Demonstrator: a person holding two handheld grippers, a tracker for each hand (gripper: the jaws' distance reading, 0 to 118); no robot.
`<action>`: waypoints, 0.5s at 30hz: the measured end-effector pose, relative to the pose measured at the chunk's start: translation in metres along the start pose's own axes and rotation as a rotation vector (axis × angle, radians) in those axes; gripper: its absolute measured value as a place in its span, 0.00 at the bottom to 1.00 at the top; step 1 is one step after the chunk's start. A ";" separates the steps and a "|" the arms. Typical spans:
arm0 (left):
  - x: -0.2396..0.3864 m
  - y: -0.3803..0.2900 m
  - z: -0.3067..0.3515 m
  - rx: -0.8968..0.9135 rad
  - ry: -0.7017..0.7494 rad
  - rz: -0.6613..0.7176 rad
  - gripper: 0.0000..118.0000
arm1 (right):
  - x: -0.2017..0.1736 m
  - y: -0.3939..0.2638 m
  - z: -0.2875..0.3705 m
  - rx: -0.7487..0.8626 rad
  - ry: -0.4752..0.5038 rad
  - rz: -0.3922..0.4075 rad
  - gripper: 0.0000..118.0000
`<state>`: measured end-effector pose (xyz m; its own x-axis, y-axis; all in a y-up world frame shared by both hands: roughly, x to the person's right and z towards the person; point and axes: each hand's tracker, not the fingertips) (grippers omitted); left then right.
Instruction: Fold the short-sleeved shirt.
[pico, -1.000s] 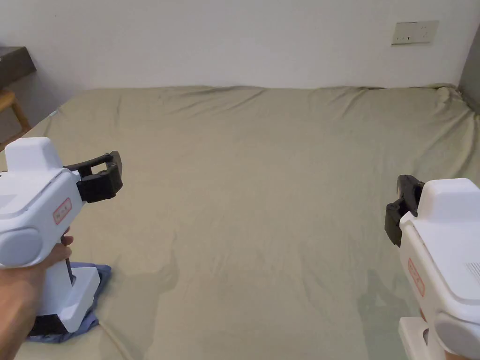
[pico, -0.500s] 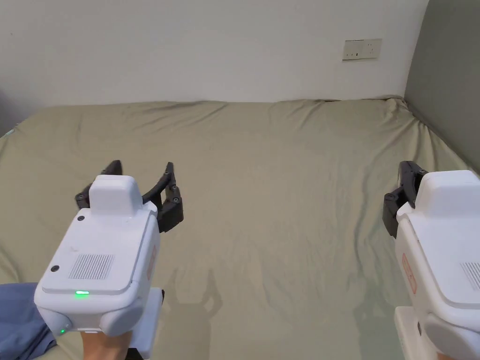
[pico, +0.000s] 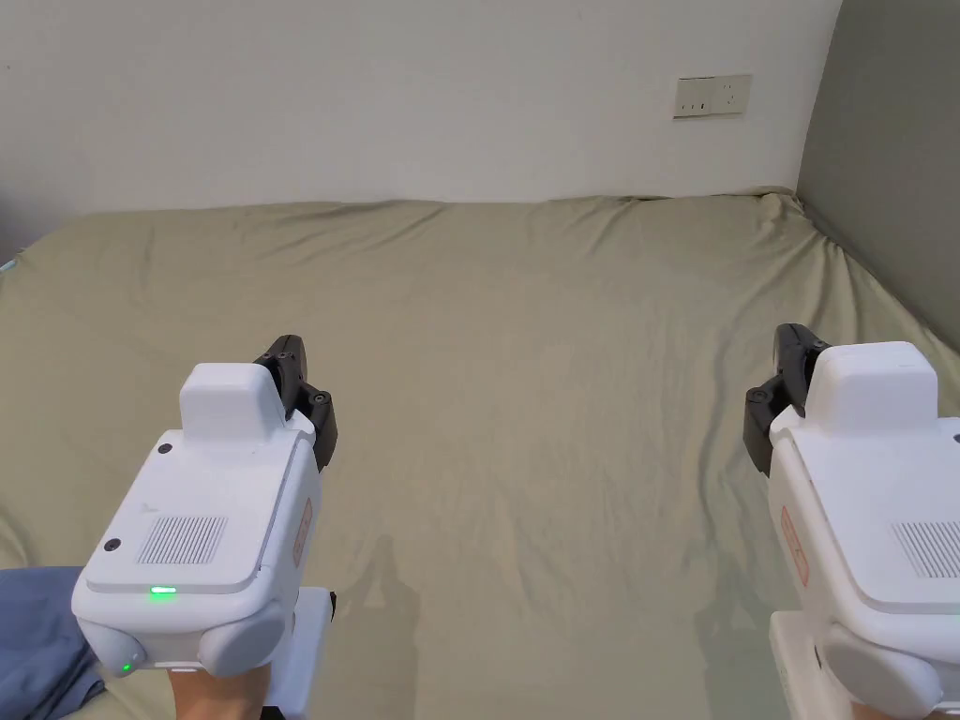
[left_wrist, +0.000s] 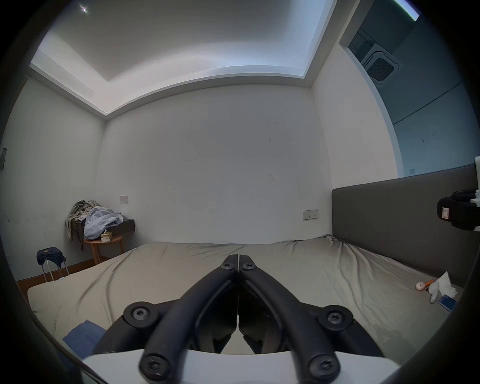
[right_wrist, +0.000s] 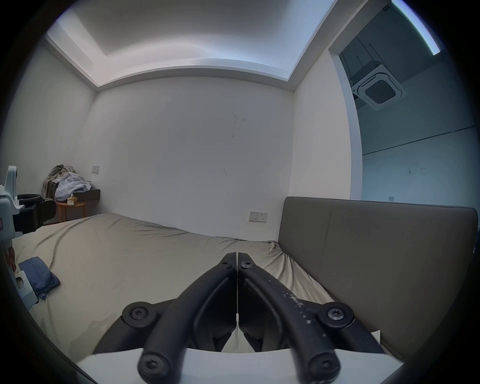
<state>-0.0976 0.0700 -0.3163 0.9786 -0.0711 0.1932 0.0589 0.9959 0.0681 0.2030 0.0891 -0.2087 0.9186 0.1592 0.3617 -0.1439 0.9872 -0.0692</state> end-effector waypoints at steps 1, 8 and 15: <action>-0.001 0.000 0.000 -0.001 0.000 -0.001 0.00 | 0.000 0.000 0.000 0.000 0.000 0.001 0.02; 0.003 0.002 0.003 0.000 -0.011 -0.016 0.00 | -0.002 0.001 0.003 0.006 -0.007 0.006 0.02; 0.003 0.004 0.004 0.010 -0.015 -0.024 0.00 | -0.002 0.003 0.004 0.009 -0.005 0.003 0.02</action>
<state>-0.0954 0.0739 -0.3120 0.9738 -0.0957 0.2063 0.0801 0.9934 0.0825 0.1992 0.0919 -0.2063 0.9163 0.1627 0.3660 -0.1504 0.9867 -0.0621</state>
